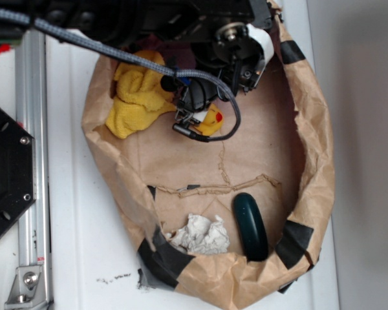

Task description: Grab the yellow duck.

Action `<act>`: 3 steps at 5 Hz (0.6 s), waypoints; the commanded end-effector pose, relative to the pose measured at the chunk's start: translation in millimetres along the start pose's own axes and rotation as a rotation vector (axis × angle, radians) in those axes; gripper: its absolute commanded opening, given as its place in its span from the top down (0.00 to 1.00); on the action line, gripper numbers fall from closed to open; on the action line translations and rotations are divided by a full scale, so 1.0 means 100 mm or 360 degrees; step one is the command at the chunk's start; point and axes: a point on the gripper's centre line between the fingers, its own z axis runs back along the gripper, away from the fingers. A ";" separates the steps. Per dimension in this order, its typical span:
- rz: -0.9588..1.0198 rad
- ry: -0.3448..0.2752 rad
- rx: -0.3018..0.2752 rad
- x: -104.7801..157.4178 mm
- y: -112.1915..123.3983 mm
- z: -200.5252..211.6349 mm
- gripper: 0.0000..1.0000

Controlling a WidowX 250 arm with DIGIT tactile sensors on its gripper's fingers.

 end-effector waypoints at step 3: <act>-0.0036 -0.0108 -0.0024 0.12 -0.11 0.20 0.00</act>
